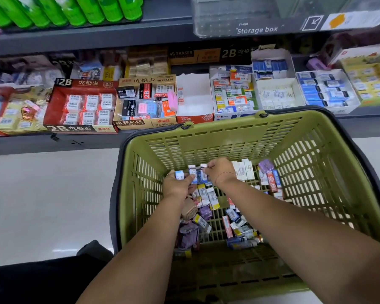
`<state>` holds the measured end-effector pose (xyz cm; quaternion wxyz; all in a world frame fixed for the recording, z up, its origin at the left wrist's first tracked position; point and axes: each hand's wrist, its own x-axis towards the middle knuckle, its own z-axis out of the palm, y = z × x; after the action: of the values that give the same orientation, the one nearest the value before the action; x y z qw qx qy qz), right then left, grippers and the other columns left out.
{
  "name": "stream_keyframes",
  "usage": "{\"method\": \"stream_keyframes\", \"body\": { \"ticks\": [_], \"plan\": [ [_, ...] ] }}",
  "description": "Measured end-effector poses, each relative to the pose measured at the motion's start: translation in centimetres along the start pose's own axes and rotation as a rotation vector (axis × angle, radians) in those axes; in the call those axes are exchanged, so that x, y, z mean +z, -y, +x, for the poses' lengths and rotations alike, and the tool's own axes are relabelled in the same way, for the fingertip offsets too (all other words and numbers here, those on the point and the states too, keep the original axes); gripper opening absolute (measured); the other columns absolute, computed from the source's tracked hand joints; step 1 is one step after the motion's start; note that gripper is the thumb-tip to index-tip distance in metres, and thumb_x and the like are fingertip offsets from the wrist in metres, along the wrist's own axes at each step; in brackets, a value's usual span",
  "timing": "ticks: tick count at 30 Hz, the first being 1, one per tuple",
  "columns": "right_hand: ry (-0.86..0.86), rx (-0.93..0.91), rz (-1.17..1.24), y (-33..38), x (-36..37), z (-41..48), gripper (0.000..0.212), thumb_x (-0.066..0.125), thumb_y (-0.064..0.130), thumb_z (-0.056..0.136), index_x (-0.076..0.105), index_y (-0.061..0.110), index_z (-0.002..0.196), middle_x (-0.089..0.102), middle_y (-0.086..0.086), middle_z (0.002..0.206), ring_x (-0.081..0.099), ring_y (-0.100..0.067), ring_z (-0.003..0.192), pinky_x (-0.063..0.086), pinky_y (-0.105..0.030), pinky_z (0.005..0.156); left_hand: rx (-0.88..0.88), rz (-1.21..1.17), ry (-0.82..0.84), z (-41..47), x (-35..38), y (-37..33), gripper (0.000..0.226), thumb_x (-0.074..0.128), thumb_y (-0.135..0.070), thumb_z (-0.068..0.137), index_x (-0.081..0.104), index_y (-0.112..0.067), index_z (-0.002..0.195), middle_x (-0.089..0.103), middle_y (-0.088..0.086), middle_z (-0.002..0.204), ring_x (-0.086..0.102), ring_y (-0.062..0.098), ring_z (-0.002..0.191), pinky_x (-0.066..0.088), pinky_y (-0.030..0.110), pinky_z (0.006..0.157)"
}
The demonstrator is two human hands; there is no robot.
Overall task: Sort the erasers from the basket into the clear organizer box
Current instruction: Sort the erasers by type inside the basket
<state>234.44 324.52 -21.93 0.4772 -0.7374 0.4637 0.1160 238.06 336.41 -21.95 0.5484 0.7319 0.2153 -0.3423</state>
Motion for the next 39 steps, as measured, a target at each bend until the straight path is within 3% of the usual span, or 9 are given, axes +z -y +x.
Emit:
{"method": "stream_keyframes", "body": {
  "ticks": [5, 8, 12, 17, 22, 26, 30, 33, 39],
  "plan": [
    [-0.018, -0.078, -0.198, 0.6, 0.6, 0.5, 0.027, 0.064, 0.023, 0.090, 0.069, -0.001, 0.101, 0.071, -0.017, 0.096, 0.067, -0.030, 0.090, 0.055, -0.038, 0.083, 0.024, 0.076, -0.040, 1.3, 0.8, 0.1, 0.028, 0.070, -0.002, 0.085, 0.047, -0.015, 0.075, 0.064, 0.012, 0.073, 0.059, 0.014, 0.040, 0.059, 0.035, 0.059],
    [-0.041, -0.116, -0.300, 0.5, 0.9, 0.3, 0.020, 0.064, 0.022, 0.089, 0.067, 0.002, 0.085, 0.068, -0.015, 0.083, 0.064, -0.029, 0.080, 0.052, -0.030, 0.071, 0.045, 0.132, -0.079, 1.8, 0.7, 0.1, 0.048, 0.071, -0.004, 0.085, 0.032, -0.027, 0.068, 0.065, 0.012, 0.078, 0.064, 0.023, 0.049, 0.060, 0.040, 0.063],
    [-0.107, -0.156, -0.290, -0.3, 1.5, 0.0, 0.017, 0.062, 0.011, 0.088, 0.060, 0.003, 0.103, 0.066, -0.014, 0.096, 0.063, -0.030, 0.091, 0.051, -0.032, 0.075, 0.104, 0.329, -0.116, 1.6, 0.7, -0.1, 0.030, 0.076, -0.014, 0.080, 0.046, -0.010, 0.082, 0.067, 0.022, 0.098, 0.070, 0.036, 0.082, 0.057, 0.051, 0.075],
    [-0.069, -0.217, -0.294, -0.7, 1.6, -0.1, 0.017, 0.058, 0.012, 0.090, 0.065, -0.001, 0.098, 0.068, -0.017, 0.098, 0.063, -0.032, 0.093, 0.052, -0.034, 0.078, 0.153, 0.452, -0.101, 1.8, 0.9, 0.2, 0.027, 0.078, -0.015, 0.078, 0.055, -0.002, 0.081, 0.063, 0.028, 0.102, 0.068, 0.038, 0.084, 0.056, 0.053, 0.072],
    [0.046, -0.286, 0.054, -0.5, 0.6, -0.6, 0.019, 0.055, 0.013, 0.093, 0.068, 0.005, 0.106, 0.067, -0.004, 0.095, 0.061, -0.017, 0.087, 0.050, -0.024, 0.082, 0.168, 0.389, 0.032, 0.9, 0.7, 0.1, 0.021, 0.072, -0.017, 0.084, 0.056, -0.011, 0.072, 0.057, 0.004, 0.062, 0.050, 0.018, 0.055, 0.042, 0.027, 0.053],
    [0.315, -0.250, 0.260, -0.2, -1.0, -1.1, 0.018, 0.065, 0.012, 0.088, 0.069, 0.005, 0.104, 0.062, 0.005, 0.081, 0.057, -0.005, 0.072, 0.046, -0.006, 0.062, 0.019, 0.164, 0.284, 0.1, 0.5, -0.8, 0.015, 0.049, -0.008, 0.099, 0.058, -0.010, 0.087, 0.059, 0.003, 0.070, 0.054, 0.014, 0.062, 0.051, 0.020, 0.056],
    [0.359, -0.215, 0.257, 0.2, -3.1, -0.9, 0.005, 0.071, 0.008, 0.083, 0.066, 0.008, 0.083, 0.063, -0.001, 0.071, 0.056, -0.008, 0.062, 0.046, -0.010, 0.056, 0.033, 0.243, 0.381, -0.4, 0.6, -0.9, 0.019, 0.055, -0.015, 0.097, 0.061, -0.003, 0.110, 0.063, 0.004, 0.087, 0.061, 0.015, 0.078, 0.057, 0.026, 0.078],
    [0.223, -0.145, 0.181, 0.4, -4.1, -0.2, 0.015, 0.068, 0.007, 0.086, 0.060, 0.007, 0.073, 0.059, -0.007, 0.064, 0.054, -0.011, 0.051, 0.046, -0.014, 0.043, 0.254, 0.506, 0.118, 0.0, 0.5, -0.4, 0.026, 0.060, -0.022, 0.094, 0.066, -0.004, 0.112, 0.066, 0.004, 0.096, 0.060, 0.022, 0.090, 0.046, 0.028, 0.081],
    [0.010, -0.095, -0.271, 0.8, -3.5, 0.7, 0.025, 0.065, 0.021, 0.088, 0.070, -0.004, 0.089, 0.071, -0.020, 0.089, 0.069, -0.032, 0.084, 0.056, -0.042, 0.080, 0.395, 0.721, 0.045, 0.4, 0.4, 0.7, 0.031, 0.054, -0.017, 0.096, 0.061, 0.000, 0.121, 0.067, 0.020, 0.107, 0.063, 0.036, 0.097, 0.049, 0.035, 0.077]
  ]
}}
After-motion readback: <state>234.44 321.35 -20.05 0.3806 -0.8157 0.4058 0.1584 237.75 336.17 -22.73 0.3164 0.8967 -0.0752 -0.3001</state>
